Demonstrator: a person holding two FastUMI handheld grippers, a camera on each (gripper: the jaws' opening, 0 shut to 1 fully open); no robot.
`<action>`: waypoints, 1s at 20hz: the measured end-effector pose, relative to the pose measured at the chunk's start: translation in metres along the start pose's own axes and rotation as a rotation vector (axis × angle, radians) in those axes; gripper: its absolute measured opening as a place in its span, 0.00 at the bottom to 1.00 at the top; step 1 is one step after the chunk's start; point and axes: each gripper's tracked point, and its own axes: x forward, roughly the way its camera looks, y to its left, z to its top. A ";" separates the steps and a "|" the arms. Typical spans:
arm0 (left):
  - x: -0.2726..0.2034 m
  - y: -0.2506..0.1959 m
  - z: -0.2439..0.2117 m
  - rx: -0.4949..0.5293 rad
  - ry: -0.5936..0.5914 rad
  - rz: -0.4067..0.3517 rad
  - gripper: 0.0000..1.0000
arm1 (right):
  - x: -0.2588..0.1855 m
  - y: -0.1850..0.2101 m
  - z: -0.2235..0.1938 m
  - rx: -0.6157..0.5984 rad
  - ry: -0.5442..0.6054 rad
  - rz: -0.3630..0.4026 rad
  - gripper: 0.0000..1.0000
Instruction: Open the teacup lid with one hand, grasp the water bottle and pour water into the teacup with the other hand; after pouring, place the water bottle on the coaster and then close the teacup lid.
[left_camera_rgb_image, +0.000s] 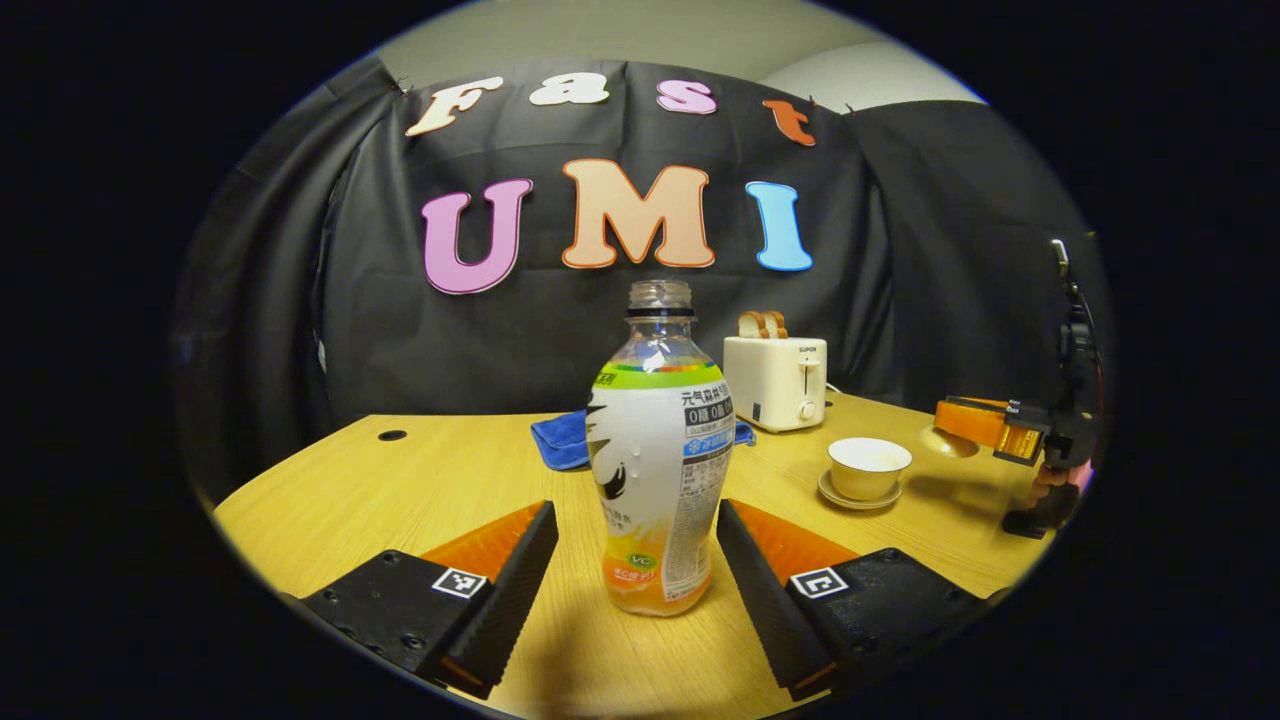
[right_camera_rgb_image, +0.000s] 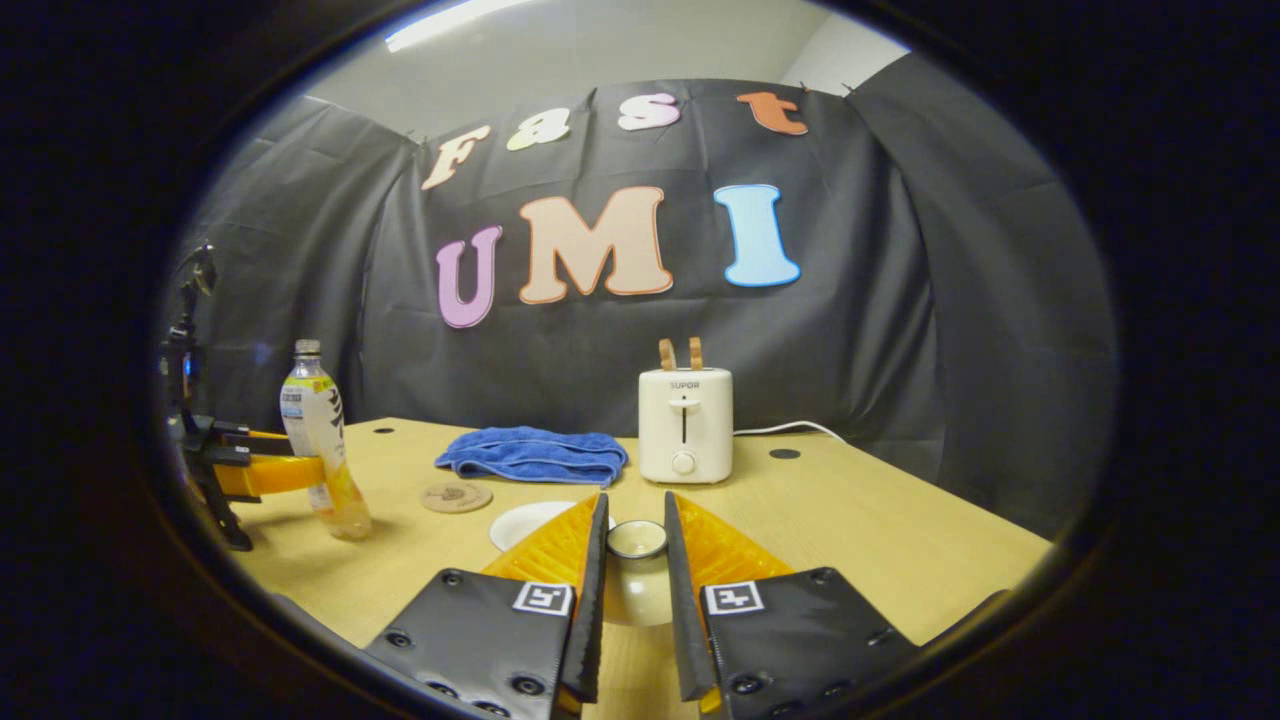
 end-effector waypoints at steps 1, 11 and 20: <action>0.005 -0.002 -0.001 0.000 0.010 0.000 0.93 | 0.000 0.000 0.000 0.000 0.001 0.001 0.34; 0.031 -0.012 -0.007 0.016 0.065 0.026 0.62 | -0.001 -0.003 0.001 0.000 -0.001 -0.012 0.34; 0.050 -0.023 0.020 0.414 0.082 0.119 0.50 | -0.003 -0.018 0.000 0.000 0.000 -0.036 0.34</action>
